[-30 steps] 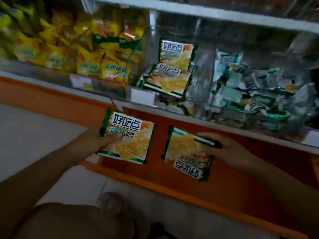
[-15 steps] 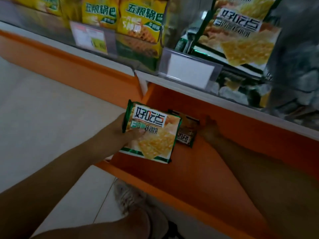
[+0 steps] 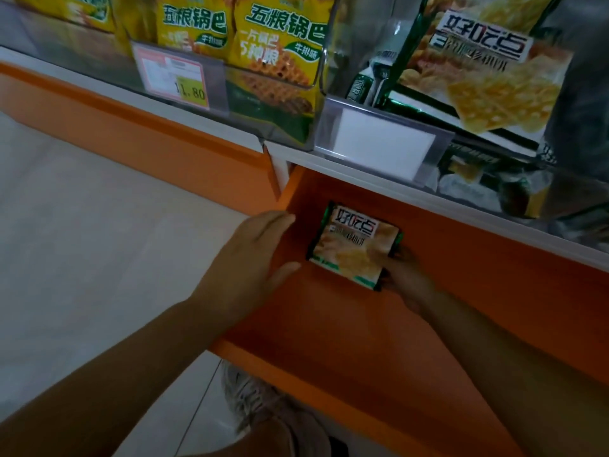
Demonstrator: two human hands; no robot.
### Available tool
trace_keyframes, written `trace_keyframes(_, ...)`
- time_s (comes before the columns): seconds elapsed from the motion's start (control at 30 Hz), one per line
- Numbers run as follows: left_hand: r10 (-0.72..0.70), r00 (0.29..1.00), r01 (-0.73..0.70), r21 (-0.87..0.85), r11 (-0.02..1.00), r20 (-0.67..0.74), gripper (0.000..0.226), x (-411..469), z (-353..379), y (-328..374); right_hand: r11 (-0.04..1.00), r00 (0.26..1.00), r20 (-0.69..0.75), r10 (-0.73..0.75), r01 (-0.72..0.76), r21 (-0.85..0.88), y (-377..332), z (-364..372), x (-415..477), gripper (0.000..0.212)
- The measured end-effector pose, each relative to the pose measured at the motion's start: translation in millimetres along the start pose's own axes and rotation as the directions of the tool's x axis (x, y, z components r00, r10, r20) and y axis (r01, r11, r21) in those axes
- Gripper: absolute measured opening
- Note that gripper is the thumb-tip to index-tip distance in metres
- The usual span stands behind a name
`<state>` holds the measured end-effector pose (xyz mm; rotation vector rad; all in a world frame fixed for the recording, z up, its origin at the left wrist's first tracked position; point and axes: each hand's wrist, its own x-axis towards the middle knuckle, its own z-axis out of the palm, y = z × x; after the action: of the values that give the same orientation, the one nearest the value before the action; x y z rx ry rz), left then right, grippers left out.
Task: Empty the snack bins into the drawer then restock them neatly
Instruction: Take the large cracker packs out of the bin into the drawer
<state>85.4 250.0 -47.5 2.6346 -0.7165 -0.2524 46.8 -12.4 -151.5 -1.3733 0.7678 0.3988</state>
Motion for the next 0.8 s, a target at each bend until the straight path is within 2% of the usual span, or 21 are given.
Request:
trace_keyframes(0.1, 0.012, 0.998, -0.016, 0.069, 0.998, 0.064, 0.074, -4.0, 3.8, -10.1, 0.999, 0.992, -0.130, 0.001, -0.007, -0.048, 3.4, 4.9, 32.4, 0.039)
trace_keyframes(0.17, 0.014, 0.997, -0.018, 0.063, 0.998, 0.072, 0.075, -4.3, 7.6, -14.1, 0.992, 0.976, -0.216, 0.018, -0.044, -0.117, 1.7, 11.2, 46.2, 0.045)
trace_keyframes(0.23, 0.022, 0.998, -0.025, 0.052, 0.998, 0.060, 0.072, -3.6, 7.7, -14.4, 0.959, 0.964, -0.266, -0.017, -0.060, -0.278, -1.3, 15.5, 45.0, 0.059)
trace_keyframes(0.3, 0.031, 0.997, -0.034, 0.036, 0.999, 0.074, 0.069, -3.6, 5.0, -13.7, 0.874, 0.971, -0.206, -0.118, 0.003, -0.486, -10.3, 15.8, 26.6, 0.070)
trace_keyframes(0.33, 0.051, 0.995, -0.054, 0.035, 0.998, 0.084, 0.068, -4.5, 2.2, -12.6, 0.828, 0.972, -0.149, -0.182, 0.070, -0.557, -17.0, 14.3, 8.8, 0.068)
trace_keyframes(0.4, 0.085, 0.994, -0.088, 0.027, 0.996, 0.074, 0.065, -4.4, -8.6, -8.2, 0.741, 0.952, -0.040, -0.302, 0.208, -0.639, -36.8, 9.2, -42.0, 0.051)
trace_keyframes(0.5, 0.119, 0.993, -0.119, 0.004, 0.993, -0.004, 0.058, 5.2, -43.0, 14.5, 0.624, 0.870, 0.083, -0.486, 0.412, -0.664, -68.1, -5.2, -125.4, 0.026)
trace_keyframes(0.6, 0.190, 0.965, -0.204, -0.057, 0.977, -0.182, 0.053, 16.9, -85.4, 57.0, 0.542, 0.742, 0.113, -0.661, 0.576, -0.612, -110.7, -19.6, -190.0, 0.018)
trace_keyframes(0.67, 0.210, 0.927, -0.252, -0.100, 0.963, -0.311, 0.046, 26.1, -109.3, 88.4, 0.497, 0.668, 0.087, -0.739, 0.628, -0.599, -140.7, -28.7, -215.1, 0.015)
trace_keyframes(0.73, 0.197, 0.903, -0.261, -0.121, 0.958, -0.383, 0.042, 40.9, -124.8, 117.9, 0.437, 0.591, 0.056, -0.805, 0.653, -0.619, -172.2, -37.5, -220.9, 0.016)
trace_keyframes(0.77, 0.189, 0.899, -0.260, -0.133, 0.956, -0.395, 0.042, 51.0, -129.9, 132.0, 0.427, 0.582, 0.038, -0.812, 0.637, -0.642, -188.8, -42.1, -214.5, 0.019)
trace_keyframes(0.8, 0.183, 0.907, -0.255, -0.149, 0.955, -0.380, 0.043, 64.3, -130.6, 142.8, 0.430, 0.607, 0.028, -0.794, 0.594, -0.680, -205.0, -46.3, -203.3, 0.025)
